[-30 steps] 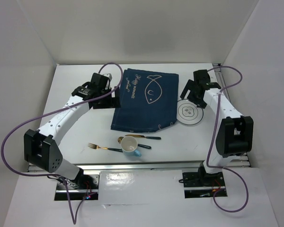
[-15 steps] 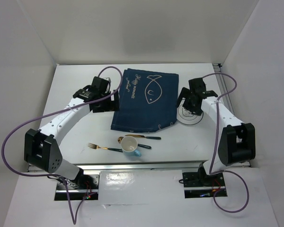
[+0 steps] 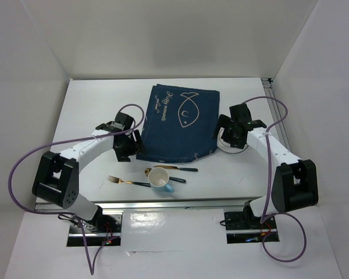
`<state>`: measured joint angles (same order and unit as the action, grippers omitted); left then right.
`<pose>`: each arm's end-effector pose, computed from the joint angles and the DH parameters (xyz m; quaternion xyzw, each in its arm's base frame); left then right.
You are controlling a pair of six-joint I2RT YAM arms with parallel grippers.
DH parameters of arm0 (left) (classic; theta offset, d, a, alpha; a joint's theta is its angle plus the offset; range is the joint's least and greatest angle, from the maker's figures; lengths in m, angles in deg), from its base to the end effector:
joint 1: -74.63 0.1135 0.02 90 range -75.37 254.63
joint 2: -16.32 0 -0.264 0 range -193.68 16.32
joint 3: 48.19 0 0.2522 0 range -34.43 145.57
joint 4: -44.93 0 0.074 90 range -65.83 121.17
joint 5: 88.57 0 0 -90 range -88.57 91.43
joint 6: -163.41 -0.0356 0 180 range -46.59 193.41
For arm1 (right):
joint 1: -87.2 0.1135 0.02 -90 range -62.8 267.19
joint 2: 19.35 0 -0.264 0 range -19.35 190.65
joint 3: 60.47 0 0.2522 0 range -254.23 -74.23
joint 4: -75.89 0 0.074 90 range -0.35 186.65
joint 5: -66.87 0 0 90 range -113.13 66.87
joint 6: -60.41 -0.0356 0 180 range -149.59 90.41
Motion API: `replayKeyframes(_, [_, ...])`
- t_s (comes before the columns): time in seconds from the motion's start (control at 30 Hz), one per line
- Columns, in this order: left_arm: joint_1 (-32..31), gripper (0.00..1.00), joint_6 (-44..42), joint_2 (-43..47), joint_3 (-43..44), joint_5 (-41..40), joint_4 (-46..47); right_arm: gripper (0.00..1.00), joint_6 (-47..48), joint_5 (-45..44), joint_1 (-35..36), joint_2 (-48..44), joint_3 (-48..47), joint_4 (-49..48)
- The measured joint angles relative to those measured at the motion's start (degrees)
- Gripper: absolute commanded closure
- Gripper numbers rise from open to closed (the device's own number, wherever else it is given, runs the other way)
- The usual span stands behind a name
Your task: Set the dinner table for one person
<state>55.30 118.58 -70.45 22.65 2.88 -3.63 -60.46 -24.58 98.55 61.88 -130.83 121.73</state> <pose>0.2779 -0.0984 0.2090 -0.2153 0.9512 -0.1282 0.1801 0.2821 0.0557 0.2352 0.1660 0.9435 0.0918 0.2716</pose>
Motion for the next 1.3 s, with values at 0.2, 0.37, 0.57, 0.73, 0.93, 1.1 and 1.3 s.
replayKeyframes(0.2, [3.1,0.17,3.4,-7.3,-1.0,0.4,3.6,0.00,0.0,0.6,0.1,-0.3,1.1,-0.6])
replayKeyframes(0.37, [3.2,0.21,4.7,-10.7,1.0,2.1,5.3,0.00,-0.2,0.7,0.3,-1.3,1.4,-1.0])
replayKeyframes(0.57, [2.5,0.30,5.3,-13.0,3.5,3.0,6.2,0.00,-0.2,0.7,0.6,-1.5,1.8,-1.0])
replayKeyframes(0.73, [1.9,0.63,6.1,-13.9,4.1,2.7,6.6,0.00,-0.2,0.8,0.6,-1.5,1.8,-1.0])
replayKeyframes(0.93, [1.8,1.00,5.7,-15.2,5.1,2.7,6.6,0.00,-1.7,3.6,0.6,-1.0,1.8,-1.4])
replayKeyframes(1.1, [1.8,1.00,4.0,-15.5,7.4,2.2,4.6,0.07,-6.9,8.7,0.7,1.6,3.1,-4.0])
replayKeyframes(1.3, [1.7,1.00,1.2,-13.1,11.0,1.6,1.8,0.12,-14.2,12.9,1.2,3.3,9.2,-9.8])
